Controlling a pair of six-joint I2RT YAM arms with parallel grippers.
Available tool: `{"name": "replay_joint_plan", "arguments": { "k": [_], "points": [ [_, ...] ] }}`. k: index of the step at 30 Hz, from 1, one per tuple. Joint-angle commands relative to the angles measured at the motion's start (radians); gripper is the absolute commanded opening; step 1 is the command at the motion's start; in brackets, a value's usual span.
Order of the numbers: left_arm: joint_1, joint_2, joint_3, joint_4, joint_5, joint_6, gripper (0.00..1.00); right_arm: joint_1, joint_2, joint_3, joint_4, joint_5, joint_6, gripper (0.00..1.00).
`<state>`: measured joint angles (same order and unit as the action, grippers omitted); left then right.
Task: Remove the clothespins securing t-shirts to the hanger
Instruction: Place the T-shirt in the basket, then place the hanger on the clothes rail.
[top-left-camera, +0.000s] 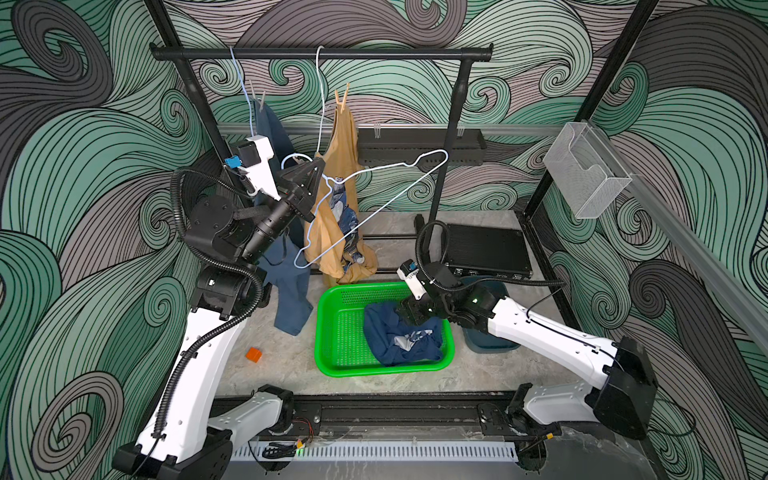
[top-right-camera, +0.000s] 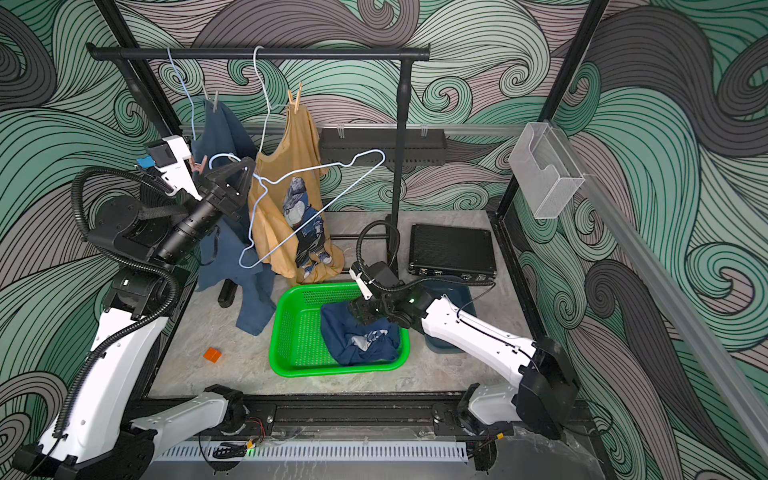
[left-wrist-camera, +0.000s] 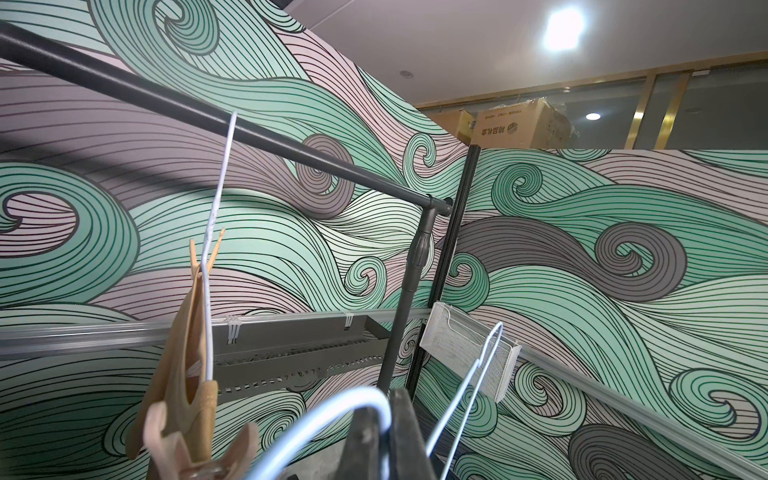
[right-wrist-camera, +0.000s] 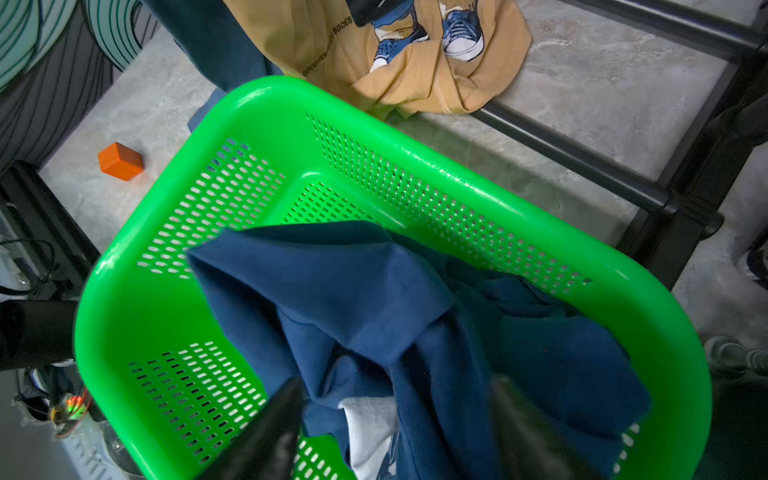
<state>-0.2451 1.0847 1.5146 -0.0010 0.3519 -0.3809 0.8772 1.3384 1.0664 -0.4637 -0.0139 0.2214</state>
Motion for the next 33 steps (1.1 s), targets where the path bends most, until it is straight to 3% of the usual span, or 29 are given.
{"name": "replay_joint_plan", "arguments": {
  "k": [1, 6, 13, 20, 24, 29, 33],
  "points": [
    [0.005, -0.008, 0.04, -0.047, 0.011, 0.032, 0.0, 0.009, -0.085, 0.034, -0.009, 0.056, -0.013, 0.89],
    [0.005, 0.001, 0.061, -0.103, 0.013, 0.053, 0.0, 0.009, -0.225, -0.028, -0.065, 0.105, -0.067, 0.93],
    [0.005, 0.019, 0.076, -0.178, 0.079, 0.06, 0.0, 0.008, -0.536, -0.137, -0.183, 0.228, -0.107, 0.99],
    [0.002, 0.052, 0.102, -0.258, 0.253, 0.089, 0.0, 0.008, -0.727, 0.078, -0.394, 0.487, -0.251, 0.99],
    [0.002, 0.069, 0.116, -0.305, 0.347, 0.124, 0.0, 0.008, -0.685, 0.265, -0.405, 0.535, -0.375, 0.99],
    [-0.033, 0.112, 0.148, -0.335, 0.481, 0.127, 0.0, 0.008, -0.501, 0.525, -0.516, 0.353, -0.454, 0.99],
    [-0.111, 0.143, 0.177, -0.407, 0.512, 0.181, 0.0, 0.008, -0.336, 0.691, -0.57, 0.223, -0.432, 0.97]
  ]
}}
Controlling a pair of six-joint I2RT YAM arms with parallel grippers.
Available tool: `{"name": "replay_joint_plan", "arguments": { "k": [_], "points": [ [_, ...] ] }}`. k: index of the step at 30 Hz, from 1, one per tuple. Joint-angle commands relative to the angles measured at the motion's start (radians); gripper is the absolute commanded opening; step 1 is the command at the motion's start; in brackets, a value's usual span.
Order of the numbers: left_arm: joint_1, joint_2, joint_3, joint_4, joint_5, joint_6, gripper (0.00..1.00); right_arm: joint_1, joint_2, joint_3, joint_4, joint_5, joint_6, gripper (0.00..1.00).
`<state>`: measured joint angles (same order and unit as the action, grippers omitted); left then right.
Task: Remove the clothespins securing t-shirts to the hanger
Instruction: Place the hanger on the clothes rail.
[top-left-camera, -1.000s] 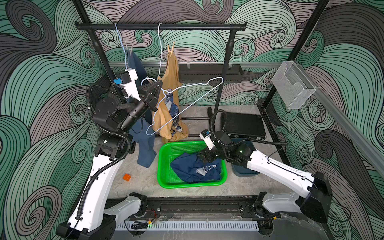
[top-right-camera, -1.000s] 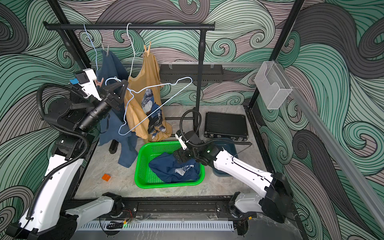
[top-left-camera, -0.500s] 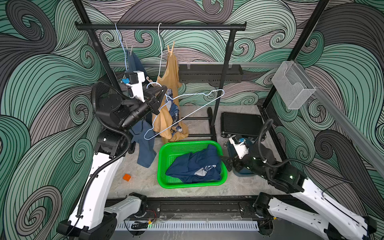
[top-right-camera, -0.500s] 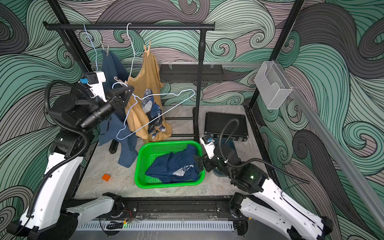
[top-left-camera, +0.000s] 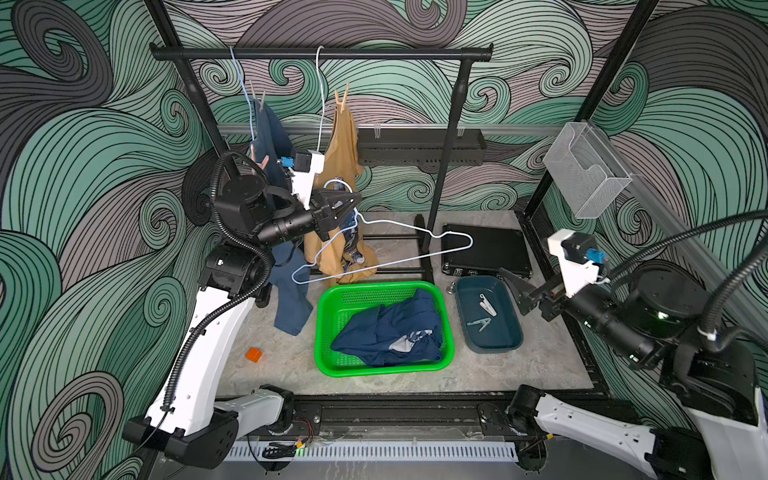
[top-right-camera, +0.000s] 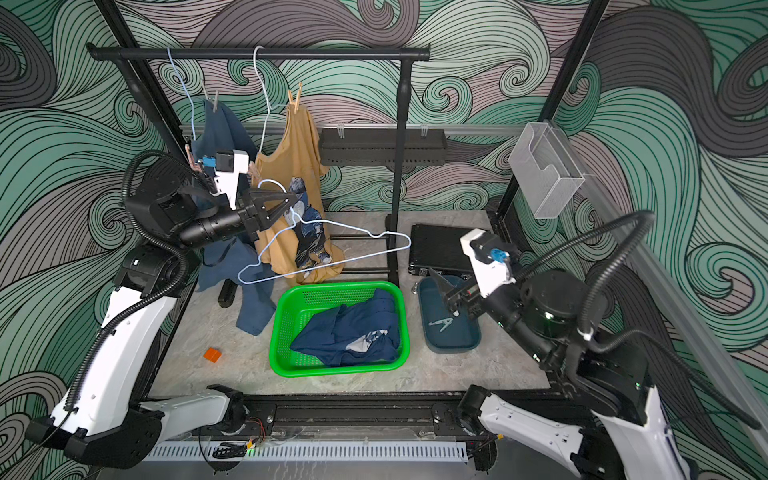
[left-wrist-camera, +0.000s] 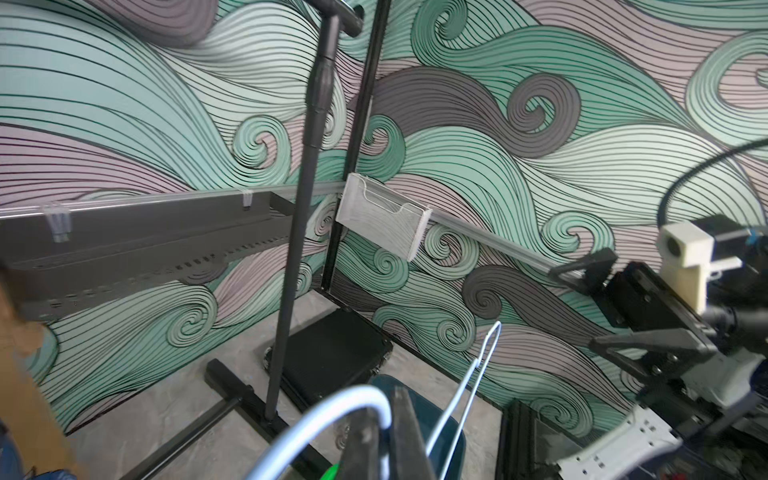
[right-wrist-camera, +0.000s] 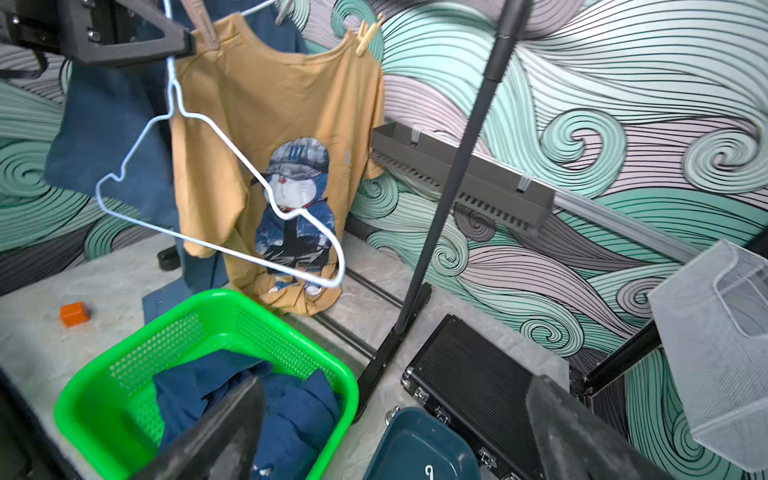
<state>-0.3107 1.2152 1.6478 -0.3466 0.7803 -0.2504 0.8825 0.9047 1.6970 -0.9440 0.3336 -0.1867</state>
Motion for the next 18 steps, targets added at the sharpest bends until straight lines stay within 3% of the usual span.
{"name": "replay_joint_plan", "arguments": {
  "k": [1, 9, 18],
  "points": [
    [-0.072, 0.02, 0.05, -0.087, 0.086, 0.079, 0.0, 0.003, 0.134, 0.094, -0.091, -0.161, -0.02, 0.96],
    [-0.228, 0.077, 0.042, -0.114, 0.051, 0.157, 0.0, 0.004, 0.332, 0.264, -0.088, -0.322, 0.037, 0.89],
    [-0.3, 0.139, 0.072, -0.082, 0.032, 0.181, 0.0, 0.004, 0.321, 0.091, 0.11, -0.442, 0.215, 0.82]
  ]
}}
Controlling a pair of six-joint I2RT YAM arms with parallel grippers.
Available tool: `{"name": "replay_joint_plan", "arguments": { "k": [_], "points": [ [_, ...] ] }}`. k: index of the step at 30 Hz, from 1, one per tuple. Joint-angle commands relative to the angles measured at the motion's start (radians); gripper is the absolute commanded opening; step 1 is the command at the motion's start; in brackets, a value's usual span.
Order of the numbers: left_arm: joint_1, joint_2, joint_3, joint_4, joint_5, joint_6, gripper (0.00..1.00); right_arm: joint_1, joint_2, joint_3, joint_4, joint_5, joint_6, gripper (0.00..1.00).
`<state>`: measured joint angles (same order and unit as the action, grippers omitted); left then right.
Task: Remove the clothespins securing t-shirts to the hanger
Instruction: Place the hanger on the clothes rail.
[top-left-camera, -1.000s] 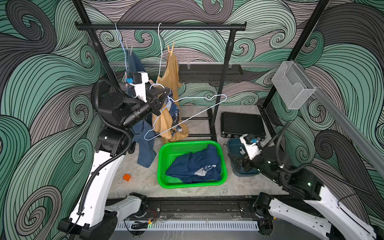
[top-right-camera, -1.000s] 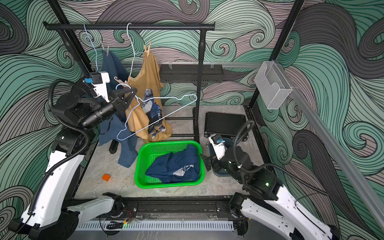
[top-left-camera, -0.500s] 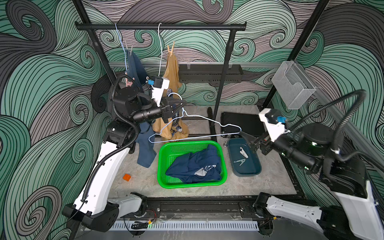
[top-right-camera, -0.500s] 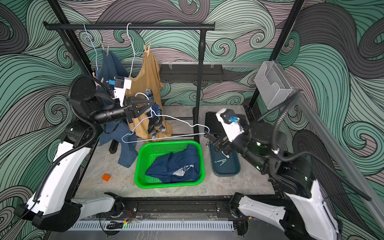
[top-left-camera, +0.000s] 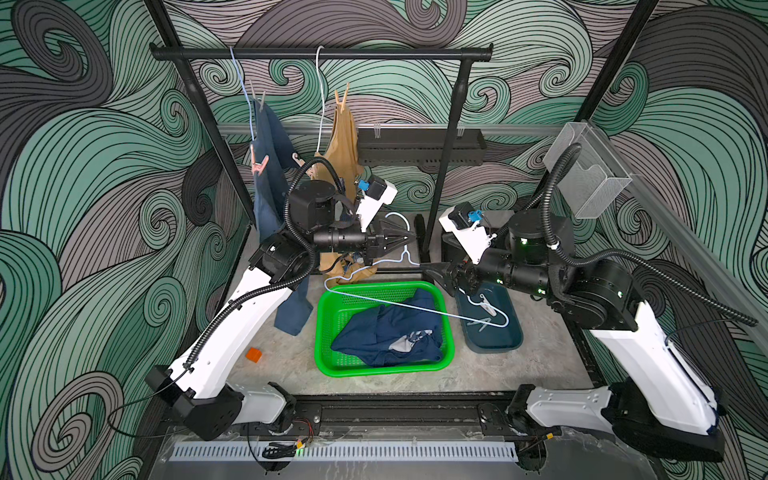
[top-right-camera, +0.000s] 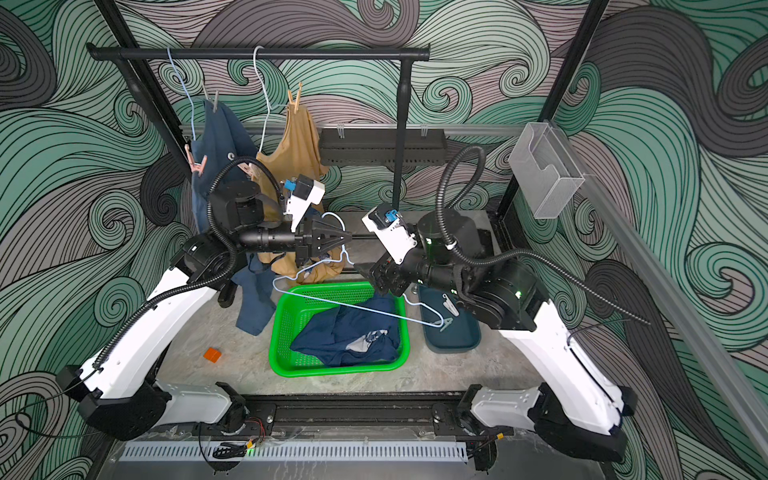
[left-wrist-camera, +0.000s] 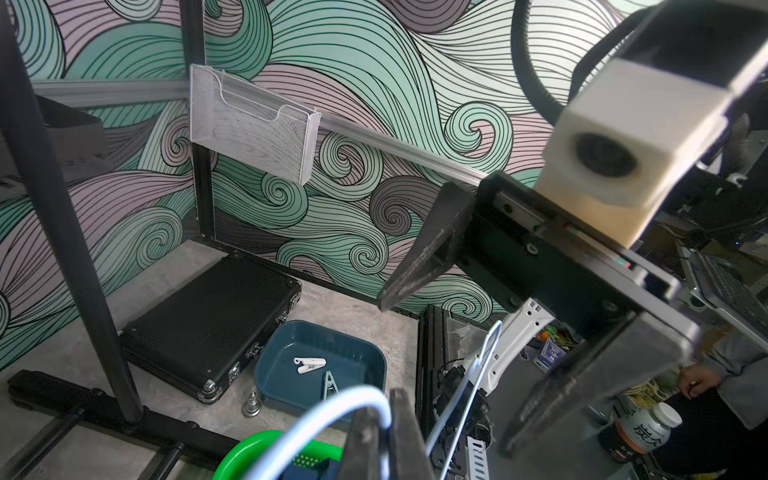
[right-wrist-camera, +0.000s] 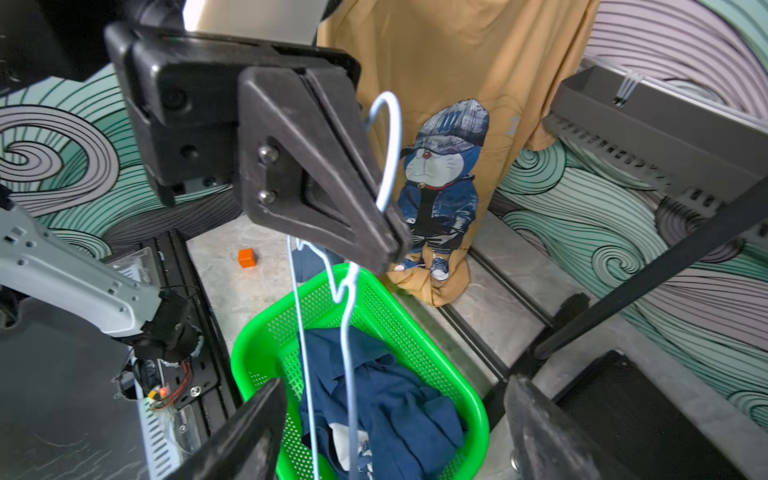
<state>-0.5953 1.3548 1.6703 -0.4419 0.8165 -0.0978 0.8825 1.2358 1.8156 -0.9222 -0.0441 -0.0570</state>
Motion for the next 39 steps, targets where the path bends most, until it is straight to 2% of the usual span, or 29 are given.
{"name": "replay_joint_plan", "arguments": {
  "k": [1, 11, 19, 22, 26, 30, 36, 39],
  "points": [
    [-0.018, 0.001, 0.049, 0.016, -0.008, 0.031, 0.0, 0.003, -0.013, -0.044, 0.109, -0.078, 0.102, 0.81],
    [-0.04, 0.007, 0.055, 0.043, -0.012, 0.023, 0.0, 0.004, 0.011, -0.123, 0.191, -0.057, 0.118, 0.69],
    [-0.046, -0.003, 0.045, 0.04, -0.028, 0.033, 0.0, 0.004, 0.021, -0.148, 0.243, -0.077, 0.156, 0.47],
    [-0.046, -0.01, 0.04, 0.043, -0.035, 0.035, 0.0, 0.003, 0.019, -0.161, 0.254, -0.084, 0.17, 0.31],
    [-0.045, -0.015, 0.034, 0.045, -0.053, 0.039, 0.01, 0.004, 0.012, -0.179, 0.266, -0.083, 0.181, 0.16],
    [-0.047, -0.019, 0.025, 0.054, -0.073, 0.037, 0.12, 0.004, 0.007, -0.183, 0.266, -0.069, 0.191, 0.0],
    [-0.045, -0.027, 0.018, 0.054, -0.107, 0.04, 0.38, 0.003, -0.007, -0.195, 0.28, -0.045, 0.206, 0.0],
    [-0.043, -0.038, 0.015, 0.039, -0.134, 0.053, 0.53, 0.003, -0.013, -0.193, 0.281, 0.009, 0.217, 0.0]
  ]
}}
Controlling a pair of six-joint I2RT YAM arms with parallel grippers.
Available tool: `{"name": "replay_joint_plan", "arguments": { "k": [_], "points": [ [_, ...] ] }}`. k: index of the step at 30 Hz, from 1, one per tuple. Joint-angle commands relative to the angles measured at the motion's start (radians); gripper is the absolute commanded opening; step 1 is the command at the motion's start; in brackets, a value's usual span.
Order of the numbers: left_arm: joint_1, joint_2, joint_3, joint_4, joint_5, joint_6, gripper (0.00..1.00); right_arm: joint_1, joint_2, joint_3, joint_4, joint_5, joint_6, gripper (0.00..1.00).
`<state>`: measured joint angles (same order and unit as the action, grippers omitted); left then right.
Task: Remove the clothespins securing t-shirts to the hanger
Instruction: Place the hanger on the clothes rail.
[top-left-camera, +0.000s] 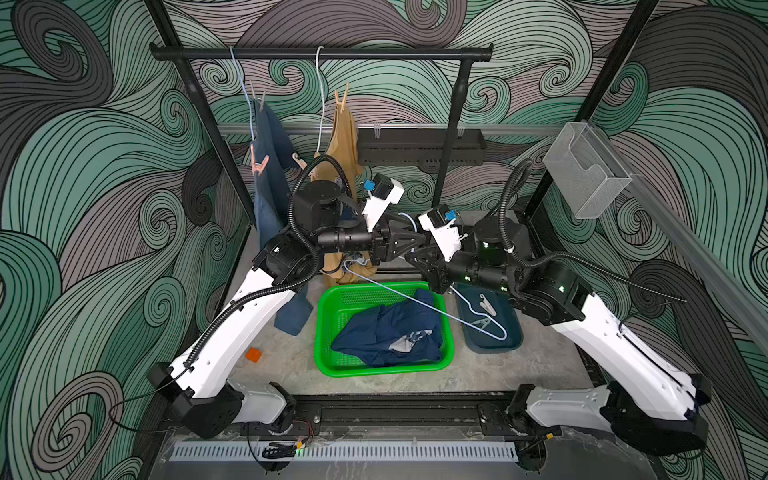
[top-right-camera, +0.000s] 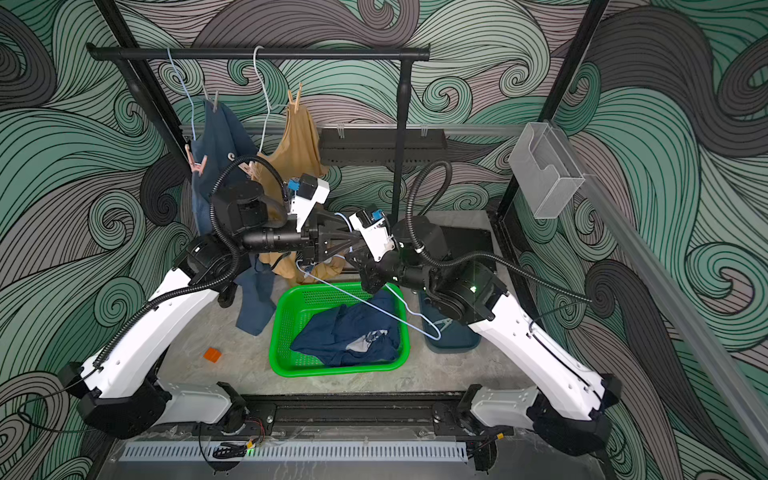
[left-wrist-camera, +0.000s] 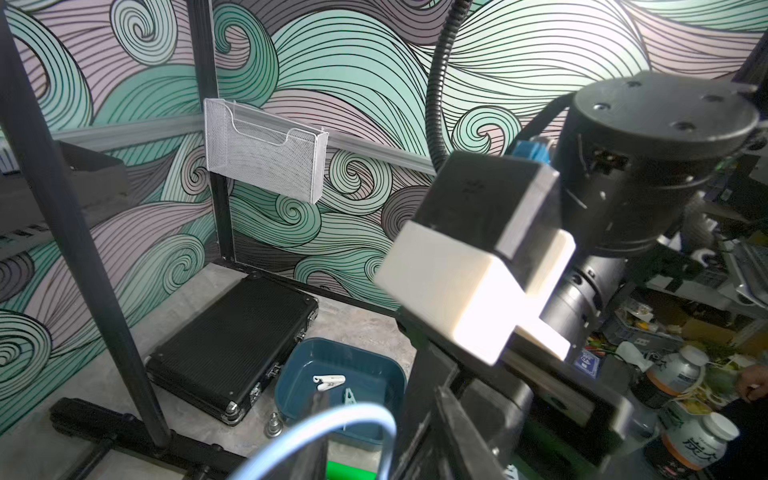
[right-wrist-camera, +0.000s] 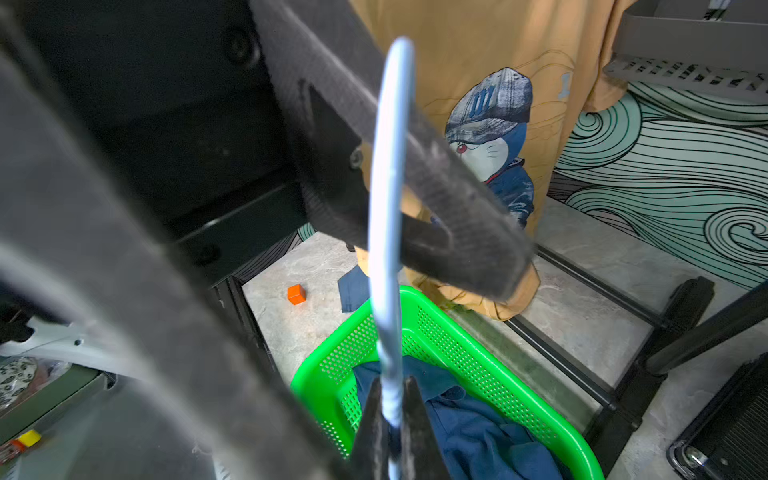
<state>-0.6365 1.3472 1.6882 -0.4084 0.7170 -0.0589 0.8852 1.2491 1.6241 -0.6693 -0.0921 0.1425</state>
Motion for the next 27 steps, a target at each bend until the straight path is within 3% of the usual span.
{"name": "replay_joint_plan", "arguments": {
  "k": [1, 7, 14, 19, 27],
  "points": [
    [0.001, -0.038, -0.008, 0.004, -0.047, 0.017, 0.56, 0.001, -0.027, 0.0, 0.028, 0.078, 0.02, 0.0],
    [0.035, -0.093, -0.046, 0.009, -0.105, 0.014, 0.65, -0.005, -0.032, 0.002, 0.027, 0.223, -0.004, 0.0],
    [0.089, -0.173, -0.096, 0.051, -0.182, -0.016, 0.67, -0.06, 0.039, 0.115, 0.065, 0.307, -0.074, 0.0],
    [0.1, -0.24, -0.151, 0.06, -0.279, -0.024, 0.68, -0.115, 0.223, 0.366, 0.11, 0.33, -0.157, 0.0],
    [0.103, -0.342, -0.246, 0.058, -0.338, -0.029, 0.68, -0.19, 0.647, 0.981, 0.122, 0.372, -0.267, 0.0]
  ]
}}
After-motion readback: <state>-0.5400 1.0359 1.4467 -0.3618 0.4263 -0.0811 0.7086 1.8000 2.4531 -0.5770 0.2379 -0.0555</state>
